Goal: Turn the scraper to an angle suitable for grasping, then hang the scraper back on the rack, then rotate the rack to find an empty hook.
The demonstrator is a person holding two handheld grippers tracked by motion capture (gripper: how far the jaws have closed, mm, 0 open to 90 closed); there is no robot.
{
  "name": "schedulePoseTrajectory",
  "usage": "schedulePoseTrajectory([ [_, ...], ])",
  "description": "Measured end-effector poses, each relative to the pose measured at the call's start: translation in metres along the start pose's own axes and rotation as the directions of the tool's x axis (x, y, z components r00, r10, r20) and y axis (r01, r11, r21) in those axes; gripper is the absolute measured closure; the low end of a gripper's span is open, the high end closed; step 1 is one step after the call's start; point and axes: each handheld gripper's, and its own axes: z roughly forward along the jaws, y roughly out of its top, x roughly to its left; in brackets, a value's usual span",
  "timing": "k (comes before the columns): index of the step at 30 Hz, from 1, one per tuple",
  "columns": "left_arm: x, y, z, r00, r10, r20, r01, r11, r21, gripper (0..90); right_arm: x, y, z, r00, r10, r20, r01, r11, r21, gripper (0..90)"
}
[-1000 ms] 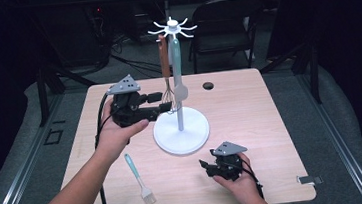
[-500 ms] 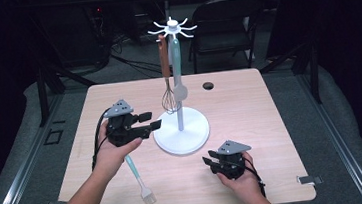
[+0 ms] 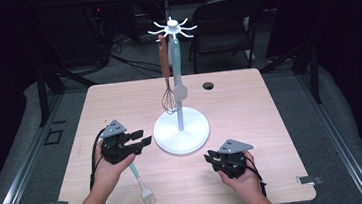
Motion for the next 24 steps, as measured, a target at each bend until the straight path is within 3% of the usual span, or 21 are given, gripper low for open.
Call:
schedulePoseTrajectory([
  [6,0.009,-0.029,-0.002,0.9977,-0.062,-0.025,0.062,0.998,-0.009,53.9,-0.003,0.002,-0.003,0.9999,0.011,0.0,-0.011,1.0,-0.018,79.4],
  [9,0.013,-0.036,-0.004,0.9963,-0.069,-0.052,0.069,0.9976,-0.005,53.7,-0.005,0.003,-0.004,0.9996,0.028,-0.001,-0.028,0.999,-0.029,80.0],
  [15,0.021,-0.046,-0.009,0.9935,-0.054,-0.1,0.054,0.9985,-0.005,53.4,-0.005,0.012,-0.004,0.9999,0.017,0.0,-0.017,1.0,-0.017,83.2],
  [24,0.022,-0.055,-0.004,0.9946,-0.051,-0.09,0.054,0.9981,0.029,52.7,-0.008,0.037,-0.007,0.9999,0.015,0.001,-0.014,0.999,-0.052,86.5],
])
